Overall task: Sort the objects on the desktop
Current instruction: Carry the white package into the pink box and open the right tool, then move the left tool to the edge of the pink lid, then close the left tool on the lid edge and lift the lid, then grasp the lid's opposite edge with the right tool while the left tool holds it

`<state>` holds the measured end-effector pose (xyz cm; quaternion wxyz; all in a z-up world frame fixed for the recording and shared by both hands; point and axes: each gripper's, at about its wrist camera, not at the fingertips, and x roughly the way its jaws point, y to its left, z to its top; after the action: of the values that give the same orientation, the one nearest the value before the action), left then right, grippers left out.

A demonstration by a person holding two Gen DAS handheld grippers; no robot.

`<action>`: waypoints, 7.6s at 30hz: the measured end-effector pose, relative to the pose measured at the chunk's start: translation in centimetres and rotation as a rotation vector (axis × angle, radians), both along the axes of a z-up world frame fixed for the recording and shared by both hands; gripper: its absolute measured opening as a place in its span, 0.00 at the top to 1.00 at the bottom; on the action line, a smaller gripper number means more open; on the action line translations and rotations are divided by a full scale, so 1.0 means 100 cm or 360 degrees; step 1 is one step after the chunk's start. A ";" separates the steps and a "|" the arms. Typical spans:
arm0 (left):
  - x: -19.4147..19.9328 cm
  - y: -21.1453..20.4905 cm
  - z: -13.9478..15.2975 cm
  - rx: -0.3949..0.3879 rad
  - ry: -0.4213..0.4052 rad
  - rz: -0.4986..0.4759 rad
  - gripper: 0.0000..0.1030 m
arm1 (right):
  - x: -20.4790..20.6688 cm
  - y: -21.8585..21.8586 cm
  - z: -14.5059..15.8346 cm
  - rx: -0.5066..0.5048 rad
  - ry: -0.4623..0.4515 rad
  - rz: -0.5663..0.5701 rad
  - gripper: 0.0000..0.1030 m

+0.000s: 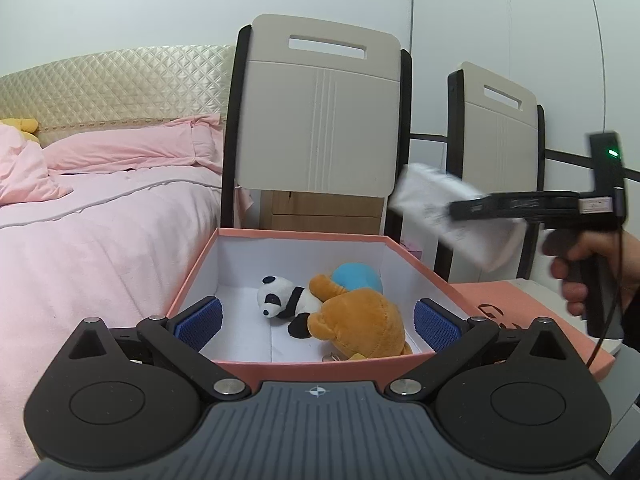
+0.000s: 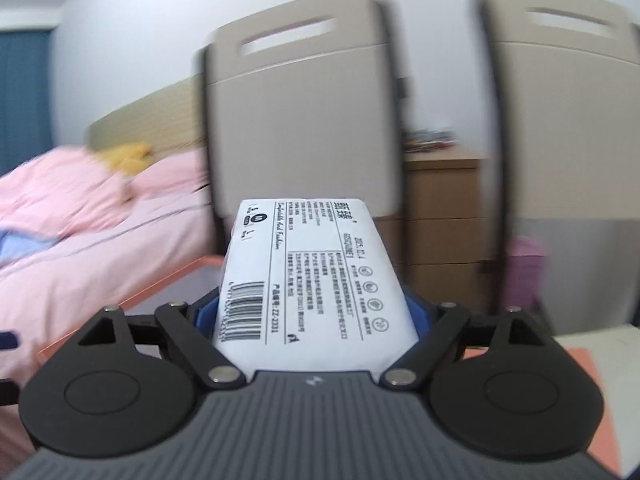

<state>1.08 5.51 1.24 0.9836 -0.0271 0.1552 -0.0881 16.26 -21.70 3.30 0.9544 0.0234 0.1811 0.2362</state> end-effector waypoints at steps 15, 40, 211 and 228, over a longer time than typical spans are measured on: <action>0.001 0.014 0.003 -0.0092 0.0008 0.0019 0.00 | 0.067 0.206 -0.039 -0.0734 0.0453 0.0888 0.16; -0.007 0.012 0.011 -0.0086 -0.0102 -0.0008 0.00 | 0.039 0.141 -0.009 -0.0475 0.0214 0.0579 0.00; 0.015 -0.088 -0.213 -0.1859 0.1236 -0.0828 0.75 | -0.165 -0.347 -0.150 0.0942 0.0832 -0.0302 0.28; 0.058 -0.095 -0.131 -0.1759 0.0923 -0.0982 0.69 | -0.145 -0.348 -0.157 0.1254 0.0710 -0.0270 0.43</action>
<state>6.83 -4.00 -11.87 0.6743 -0.5010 0.3446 -0.4189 1.72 -56.49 -12.39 0.8264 0.4495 0.2760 0.1974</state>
